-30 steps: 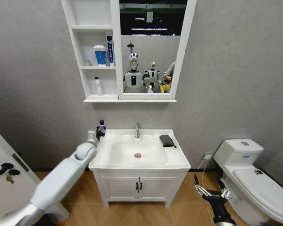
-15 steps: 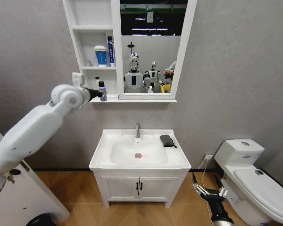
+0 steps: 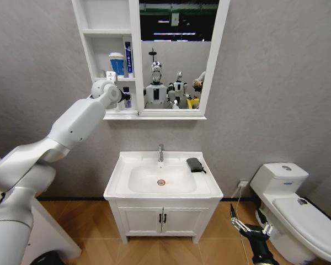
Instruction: Move facial cleanser and shampoo from washbasin to cabinet, then wipe washbasin with towel.
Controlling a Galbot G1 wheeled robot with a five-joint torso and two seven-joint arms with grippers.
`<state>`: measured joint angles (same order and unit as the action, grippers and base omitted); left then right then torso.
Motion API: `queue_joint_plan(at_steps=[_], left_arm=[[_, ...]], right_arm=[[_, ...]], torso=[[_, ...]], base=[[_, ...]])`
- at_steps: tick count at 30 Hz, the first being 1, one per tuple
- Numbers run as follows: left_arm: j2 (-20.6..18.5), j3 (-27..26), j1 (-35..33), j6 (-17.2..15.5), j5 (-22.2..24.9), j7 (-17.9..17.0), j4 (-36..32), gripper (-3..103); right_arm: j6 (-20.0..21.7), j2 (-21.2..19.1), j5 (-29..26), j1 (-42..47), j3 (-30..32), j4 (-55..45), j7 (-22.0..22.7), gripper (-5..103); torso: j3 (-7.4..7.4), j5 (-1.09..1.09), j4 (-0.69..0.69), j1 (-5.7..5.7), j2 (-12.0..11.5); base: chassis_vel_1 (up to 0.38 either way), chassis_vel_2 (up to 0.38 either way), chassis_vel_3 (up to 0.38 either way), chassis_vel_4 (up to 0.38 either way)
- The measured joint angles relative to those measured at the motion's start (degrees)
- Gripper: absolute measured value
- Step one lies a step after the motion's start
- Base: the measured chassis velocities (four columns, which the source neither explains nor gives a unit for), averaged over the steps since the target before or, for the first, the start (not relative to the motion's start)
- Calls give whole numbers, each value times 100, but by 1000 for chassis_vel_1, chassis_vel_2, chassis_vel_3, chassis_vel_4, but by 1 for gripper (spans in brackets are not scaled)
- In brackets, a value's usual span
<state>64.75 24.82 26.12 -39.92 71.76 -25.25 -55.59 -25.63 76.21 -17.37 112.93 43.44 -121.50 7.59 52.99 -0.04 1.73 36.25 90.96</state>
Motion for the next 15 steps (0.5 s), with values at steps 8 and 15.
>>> queue_joint_plan(at_steps=[8,15], left_arm=[[503,-145,50,156,-499,263,914,42],[877,-240,54,340,-992,554,1539,42]], right_arm=[[-7,-42,-104,-22,101,23,-9,100],[-48,-51,-190,-4,181,98,-31,100]], torso=[[0,1,0,0,0],[0,1,1,0,0]], base=[[0,0,0,0],[0,0,0,0]])
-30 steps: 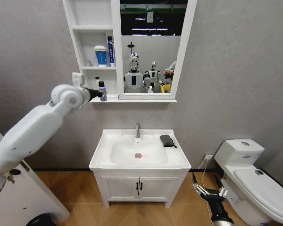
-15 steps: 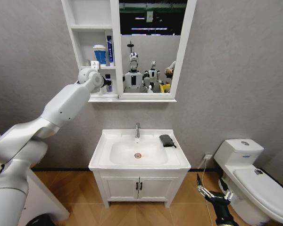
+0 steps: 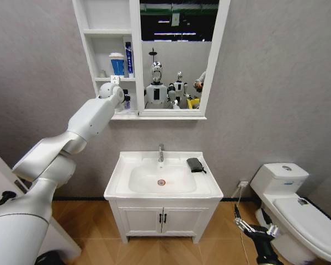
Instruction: Move facial cleanser and shampoo from washbasin to cabinet, then wipe washbasin with towel.
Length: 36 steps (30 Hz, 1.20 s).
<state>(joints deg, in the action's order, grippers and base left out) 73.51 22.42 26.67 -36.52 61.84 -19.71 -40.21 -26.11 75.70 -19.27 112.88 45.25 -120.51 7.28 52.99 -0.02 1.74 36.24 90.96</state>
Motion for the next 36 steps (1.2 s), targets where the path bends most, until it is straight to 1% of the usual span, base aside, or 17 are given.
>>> queue_joint_plan(at_steps=[11,14,16,17,18,21,22,25,26,27,28,30,31,32,33,35,36], left_arm=[[274,-60,-12,185,-441,258,468,39],[323,-54,-61,259,-542,327,580,56],[343,-62,-74,273,-564,337,611,56],[371,-90,-100,287,-596,342,646,61],[371,-90,-100,287,-596,342,646,61],[277,-145,-262,266,-586,225,388,77],[277,-145,-262,266,-586,225,388,77],[-229,-140,-580,122,-321,-93,-480,93],[-229,-140,-580,122,-321,-93,-480,93],[-476,-129,-750,86,-223,-232,-928,97],[-476,-129,-750,86,-223,-232,-928,97],[-886,-127,-1048,132,-38,-434,-1757,100],[-1100,-138,-1225,243,82,-477,-2223,100],[-1100,-138,-1225,243,82,-477,-2223,100],[-1255,-145,-1347,363,155,-483,-2529,100],[-1699,-171,-1714,803,213,-422,-3441,100],[-2040,-241,-2022,1080,208,-386,-4075,100]], right_arm=[[-48,-39,-177,26,152,62,-49,100],[-89,-39,-228,40,215,92,-66,100],[-94,-35,-242,43,230,93,-68,100],[-109,-30,-261,55,249,101,-72,100],[-109,-30,-261,55,249,101,-72,100],[-163,-29,-296,97,286,135,-112,100],[-163,-29,-296,97,286,135,-112,100],[-170,-30,-305,99,293,144,-119,100],[-170,-30,-305,99,293,144,-119,100],[-170,-30,-313,93,273,142,-131,100],[-170,-30,-313,93,273,142,-131,100],[-135,-29,-379,98,209,80,-159,100],[-109,-25,-387,94,178,49,-161,100],[-109,-25,-387,94,178,49,-161,100],[-86,-22,-382,87,167,27,-162,100],[-17,-20,-371,61,157,-30,-158,100],[33,-22,-370,29,159,-66,-133,100]], torso=[[0,0,0,0,0],[0,-1,-1,0,0],[0,-1,-1,0,0],[0,-1,-1,0,0],[0,-1,-1,0,0],[0,0,2,0,0],[0,0,2,0,0],[0,-1,1,0,0],[0,-1,1,0,0],[0,-2,-3,-1,0],[0,-2,-3,-1,0],[-1,-3,-4,0,0],[-1,-3,-2,-1,1],[-1,-3,-2,-1,1],[-1,-3,0,-1,1],[-1,-2,1,0,1],[-1,-1,3,-1,1]], base=[[0,0,0,0],[0,0,0,0],[0,0,0,0],[0,0,0,0],[0,0,0,0],[0,0,0,0],[0,0,0,0],[0,0,0,0],[0,0,0,0],[0,0,0,0],[0,0,0,0],[0,0,0,0],[0,0,0,0],[0,0,0,0],[0,0,0,0],[0,0,0,0],[0,0,0,0]])
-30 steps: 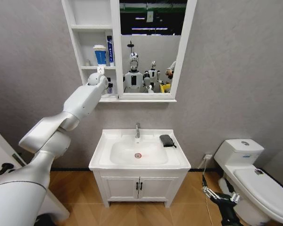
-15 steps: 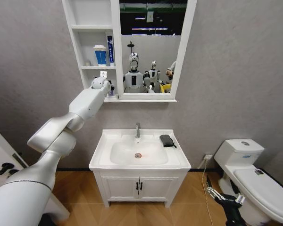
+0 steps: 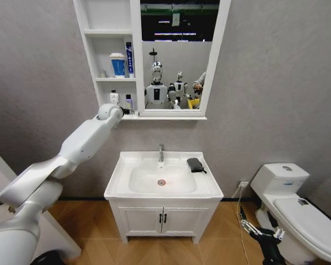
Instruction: Move facial cleanser and shampoo from washbasin to cabinet, then wipe washbasin with towel.
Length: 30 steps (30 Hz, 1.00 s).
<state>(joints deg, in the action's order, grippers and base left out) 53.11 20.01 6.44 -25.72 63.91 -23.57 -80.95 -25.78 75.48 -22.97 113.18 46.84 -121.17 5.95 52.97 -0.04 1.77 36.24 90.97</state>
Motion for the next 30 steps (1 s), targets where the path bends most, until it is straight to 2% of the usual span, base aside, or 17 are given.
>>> queue_joint_plan(at_steps=[2,4,6,9,10,12,13,14,15,16,18,21,23,24,27,28,30], left_arm=[[-230,-74,-215,126,-26,6,-352,100],[-1005,-402,-1086,492,-97,27,-1386,100],[-1005,-402,-1086,492,-97,27,-1386,100],[-1971,-1825,-3068,698,-429,23,-2933,100],[-1971,-1825,-3068,698,-429,23,-2933,100],[-2360,-2955,-4706,768,-669,26,-3642,100],[-2360,-2955,-4706,768,-669,26,-3642,100],[-2335,-4156,-6071,797,-957,59,-4147,100],[-2181,-4647,-6759,801,-1114,93,-4395,100],[-2181,-4647,-6759,801,-1114,93,-4395,100],[-1530,-5792,-8538,899,-1752,279,-4990,100],[-1188,-6159,-9168,977,-2079,397,-5192,100],[-88,-6759,-10694,1172,-2942,741,-5624,100],[-88,-6759,-10694,1172,-2942,741,-5624,100],[857,-6864,-11499,1245,-3539,907,-6002,100],[857,-6864,-11499,1245,-3539,907,-6002,100],[1350,-6680,-11735,1273,-3869,1005,-6192,100]], right_arm=[[18,-2,0,-18,5,-6,24,100],[91,-29,3,-91,24,-16,103,100],[91,-29,3,-91,24,-16,103,100],[275,-72,73,-187,15,-36,251,100],[275,-72,73,-187,15,-36,251,100],[474,-100,222,-237,-25,-42,371,100],[474,-100,222,-237,-25,-42,371,100],[677,-96,303,-254,-65,-93,527,100],[786,-82,310,-252,-79,-132,606,100],[786,-82,310,-252,-79,-132,606,100],[979,-81,285,-294,-154,-197,736,100],[1028,-96,285,-326,-185,-201,751,100],[1120,-145,219,-371,-296,-223,741,100],[1120,-145,219,-371,-296,-223,741,100],[1109,-165,205,-296,-410,-237,551,100],[1109,-165,205,-296,-410,-237,551,100],[1058,-165,207,-186,-436,-257,384,100]], torso=[[0,0,0,0,0],[0,-3,-3,0,0],[0,-3,-3,0,0],[-1,-1,-5,-1,0],[-1,-1,-5,-1,0],[0,-5,-6,-2,0],[0,-5,-6,-2,0],[-1,8,-4,-2,1],[-1,6,-4,-2,1],[-1,6,-4,-2,1],[0,-4,0,-1,0],[-1,4,-1,-1,1],[-1,-3,-6,-2,1],[-1,-3,-6,-2,1],[-1,2,-4,-2,1],[-1,2,-4,-2,1],[0,3,-2,-2,0]], base=[[0,0,0,0],[0,0,0,0],[0,0,0,0],[0,0,0,0],[0,0,0,0],[0,0,0,0],[0,0,0,0],[0,0,0,0],[0,0,0,0],[0,0,0,0],[0,0,0,0],[0,0,0,0],[0,0,0,0],[0,0,0,0],[0,0,0,0],[0,0,0,0],[0,0,0,0]])
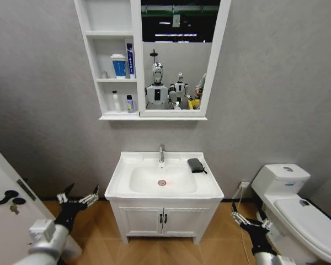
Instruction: Move facial cleanser and shampoo from washbasin to cabinet, then wipe washbasin with towel.
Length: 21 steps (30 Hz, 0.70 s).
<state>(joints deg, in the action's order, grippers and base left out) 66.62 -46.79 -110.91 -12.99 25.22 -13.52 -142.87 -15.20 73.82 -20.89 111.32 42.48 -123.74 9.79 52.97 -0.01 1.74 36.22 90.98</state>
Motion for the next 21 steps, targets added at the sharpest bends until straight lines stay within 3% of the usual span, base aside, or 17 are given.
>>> queue_joint_plan(at_steps=[3,6,14,21], left_arm=[[452,233,-211,80,-479,184,-99,100],[566,293,-258,104,-628,257,-109,100],[564,326,-254,105,-628,263,-86,100],[546,340,-242,105,-598,262,-61,100]], right_arm=[[-91,-2,-2,120,-1,-32,-185,100],[-142,-2,-9,179,16,-47,-274,100],[23,-113,176,15,73,-115,-92,100],[281,-78,-242,-155,-12,-149,32,100]], torso=[[1,-4,-1,1,-1],[1,-1,0,1,-1],[1,-2,0,2,-1],[1,-3,-1,3,-2]], base=[[0,0,0,0],[0,0,0,0],[0,0,0,0],[0,0,0,0]])
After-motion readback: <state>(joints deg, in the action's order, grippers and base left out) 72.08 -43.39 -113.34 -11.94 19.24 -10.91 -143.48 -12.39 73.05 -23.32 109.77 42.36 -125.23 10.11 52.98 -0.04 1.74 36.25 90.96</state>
